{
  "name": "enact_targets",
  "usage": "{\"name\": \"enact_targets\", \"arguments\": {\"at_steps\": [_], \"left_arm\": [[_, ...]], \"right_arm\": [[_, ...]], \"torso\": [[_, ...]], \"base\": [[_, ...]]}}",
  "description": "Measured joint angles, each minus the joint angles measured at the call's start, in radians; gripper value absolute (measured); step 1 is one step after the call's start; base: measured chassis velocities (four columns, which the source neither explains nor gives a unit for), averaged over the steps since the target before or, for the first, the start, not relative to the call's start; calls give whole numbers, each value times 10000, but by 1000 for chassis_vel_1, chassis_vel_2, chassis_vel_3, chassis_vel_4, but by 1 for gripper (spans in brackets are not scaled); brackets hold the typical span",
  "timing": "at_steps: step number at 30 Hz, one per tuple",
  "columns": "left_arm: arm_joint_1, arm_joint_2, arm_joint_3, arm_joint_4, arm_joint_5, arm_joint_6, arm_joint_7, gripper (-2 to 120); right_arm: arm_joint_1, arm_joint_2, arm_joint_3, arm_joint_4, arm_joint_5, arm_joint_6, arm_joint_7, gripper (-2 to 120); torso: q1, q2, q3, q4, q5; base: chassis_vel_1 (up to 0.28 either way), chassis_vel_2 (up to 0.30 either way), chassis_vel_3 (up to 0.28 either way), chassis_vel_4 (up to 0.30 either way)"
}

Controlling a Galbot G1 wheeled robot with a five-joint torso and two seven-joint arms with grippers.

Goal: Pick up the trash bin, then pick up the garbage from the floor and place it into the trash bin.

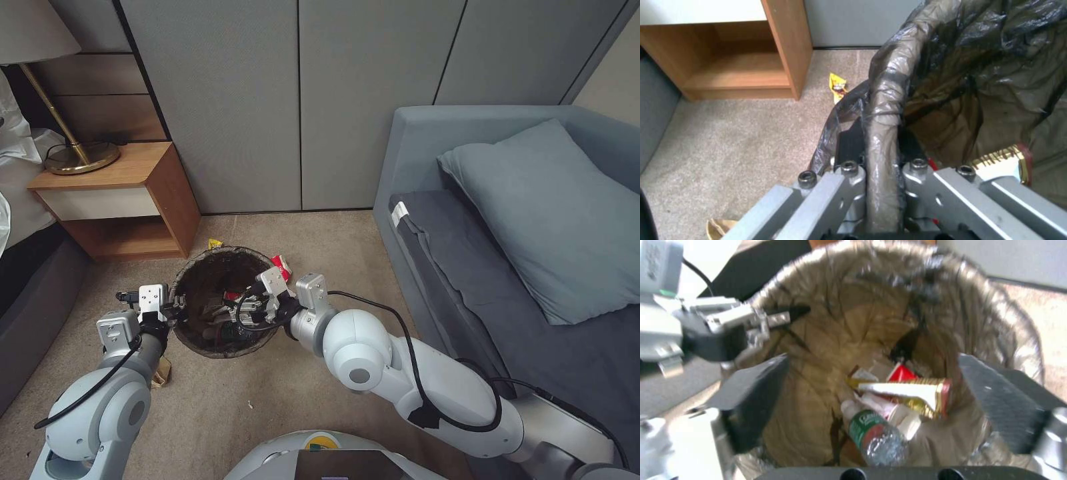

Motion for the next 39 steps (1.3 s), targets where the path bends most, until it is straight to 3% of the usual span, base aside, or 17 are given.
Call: {"name": "enact_targets", "arguments": {"at_steps": [2,12,19,22,24,29,32,39], "left_arm": [[-6,-8,1,0,0,-3,0,3],[-9,-5,-97,16,-10,-4,3,3],[-46,-23,-128,84,-33,-4,4,3],[-58,-23,-128,92,-46,-4,5,3],[-44,5,-182,100,-74,-3,6,3],[-14,31,-218,102,-85,-2,4,3],[20,43,-224,110,-90,5,6,3],[53,56,-252,132,-93,8,4,3]], "right_arm": [[56,-21,214,228,40,8,-10,99],[166,-835,1662,977,-32,168,-1244,100],[-1091,-1387,3038,958,-1940,1015,-2060,100],[-1806,-1342,3560,943,-2408,1132,-2140,100],[-3056,-1240,4525,922,-3582,1403,-2434,100],[-3832,-1095,5339,909,-4304,1701,-2659,100],[-5105,-786,6864,751,-5873,2554,-3571,100],[-7264,168,8703,754,-7666,3789,-4406,100]], "torso": [[0,0,0,0,0],[0,0,0,-1,0],[0,0,0,-1,2],[0,0,-1,2,0],[0,0,-1,-3,2],[0,0,-1,-2,1],[0,0,-1,1,1],[-1,0,-1,-2,1]], "base": [[0,0,0,0],[0,0,0,0],[0,0,0,0],[0,0,0,0],[0,0,0,0],[0,0,0,0],[0,0,0,0],[0,0,0,0]]}}
